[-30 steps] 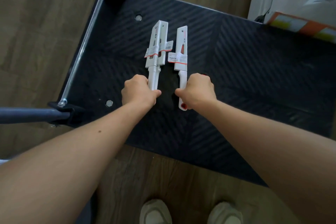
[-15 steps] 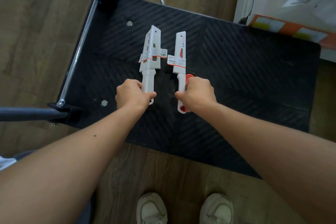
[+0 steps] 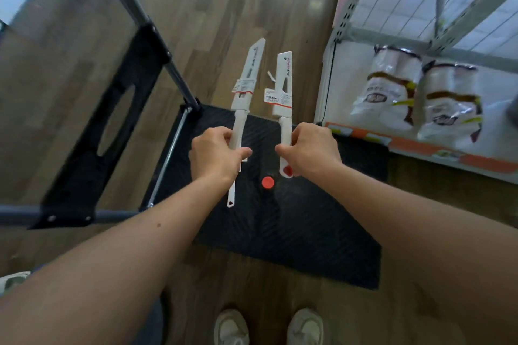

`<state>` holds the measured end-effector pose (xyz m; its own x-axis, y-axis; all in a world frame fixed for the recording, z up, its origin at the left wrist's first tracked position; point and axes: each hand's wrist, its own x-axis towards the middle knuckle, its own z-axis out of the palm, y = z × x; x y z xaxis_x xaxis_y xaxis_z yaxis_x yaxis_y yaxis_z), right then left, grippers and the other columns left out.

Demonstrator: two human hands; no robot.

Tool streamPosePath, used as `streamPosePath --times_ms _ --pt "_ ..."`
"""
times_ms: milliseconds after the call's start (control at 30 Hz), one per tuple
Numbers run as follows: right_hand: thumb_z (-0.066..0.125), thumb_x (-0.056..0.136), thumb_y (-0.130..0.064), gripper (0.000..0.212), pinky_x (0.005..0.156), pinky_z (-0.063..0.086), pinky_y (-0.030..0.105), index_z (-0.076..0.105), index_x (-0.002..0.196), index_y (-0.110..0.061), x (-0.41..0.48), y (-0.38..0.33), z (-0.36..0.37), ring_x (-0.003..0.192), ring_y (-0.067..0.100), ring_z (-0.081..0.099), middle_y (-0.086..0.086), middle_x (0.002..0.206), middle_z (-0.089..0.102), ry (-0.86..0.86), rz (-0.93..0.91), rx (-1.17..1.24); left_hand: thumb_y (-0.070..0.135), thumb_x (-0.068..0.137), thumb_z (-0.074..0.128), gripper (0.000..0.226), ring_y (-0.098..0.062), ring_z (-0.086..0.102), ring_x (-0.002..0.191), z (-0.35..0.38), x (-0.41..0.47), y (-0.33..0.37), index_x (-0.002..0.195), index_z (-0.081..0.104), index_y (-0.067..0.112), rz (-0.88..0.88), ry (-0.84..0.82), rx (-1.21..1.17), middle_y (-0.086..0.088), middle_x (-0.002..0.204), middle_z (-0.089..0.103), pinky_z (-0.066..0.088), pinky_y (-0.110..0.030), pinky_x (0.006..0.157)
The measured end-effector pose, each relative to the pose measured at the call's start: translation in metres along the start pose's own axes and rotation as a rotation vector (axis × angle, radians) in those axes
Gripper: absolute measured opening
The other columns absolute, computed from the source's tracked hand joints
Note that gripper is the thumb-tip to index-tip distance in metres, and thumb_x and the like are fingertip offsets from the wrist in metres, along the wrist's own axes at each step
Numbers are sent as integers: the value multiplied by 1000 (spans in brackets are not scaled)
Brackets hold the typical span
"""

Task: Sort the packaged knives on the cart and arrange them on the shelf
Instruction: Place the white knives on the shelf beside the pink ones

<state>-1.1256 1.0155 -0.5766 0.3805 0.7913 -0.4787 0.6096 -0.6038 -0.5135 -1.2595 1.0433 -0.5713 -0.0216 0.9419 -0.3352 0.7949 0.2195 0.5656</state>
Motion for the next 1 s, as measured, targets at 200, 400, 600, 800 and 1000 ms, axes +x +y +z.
streamPosePath --times_ms 200,400,600,800,1000 --pt "65 84 -32 31 77 52 32 63 106 -9 -58 -70 -120 99 25 63 9 107 66 123 -86 21 27 75 76 33 -19 60 85 -99 -38 105 102 69 9 130 54 14 -9 98 70 41 -25 74" --pt "65 85 -30 29 81 52 31 63 105 -9 -129 -112 -217 99 23 63 9 109 67 242 -86 113 25 77 75 38 -22 62 86 -185 -97 185 107 67 3 160 116 -31 -12 102 70 40 -24 74" --pt "64 87 -27 27 75 56 31 62 106 -8 -195 -141 -289 93 22 67 8 104 68 325 -76 251 26 78 74 36 -26 63 95 -246 -152 236 105 66 3 307 74 33 -13 103 69 44 -28 74" --pt "63 88 -25 14 56 48 18 60 91 -11 -261 -143 -338 80 15 64 5 88 62 413 -76 256 24 77 75 34 -25 64 89 -282 -188 274 103 67 4 484 95 107 -12 100 69 44 -27 69" --pt "65 86 -26 18 69 53 30 57 74 -15 -304 -121 -388 77 18 61 4 81 60 491 -6 242 25 77 74 32 -19 59 77 -284 -231 319 100 69 4 596 51 57 -13 96 71 44 -25 67"
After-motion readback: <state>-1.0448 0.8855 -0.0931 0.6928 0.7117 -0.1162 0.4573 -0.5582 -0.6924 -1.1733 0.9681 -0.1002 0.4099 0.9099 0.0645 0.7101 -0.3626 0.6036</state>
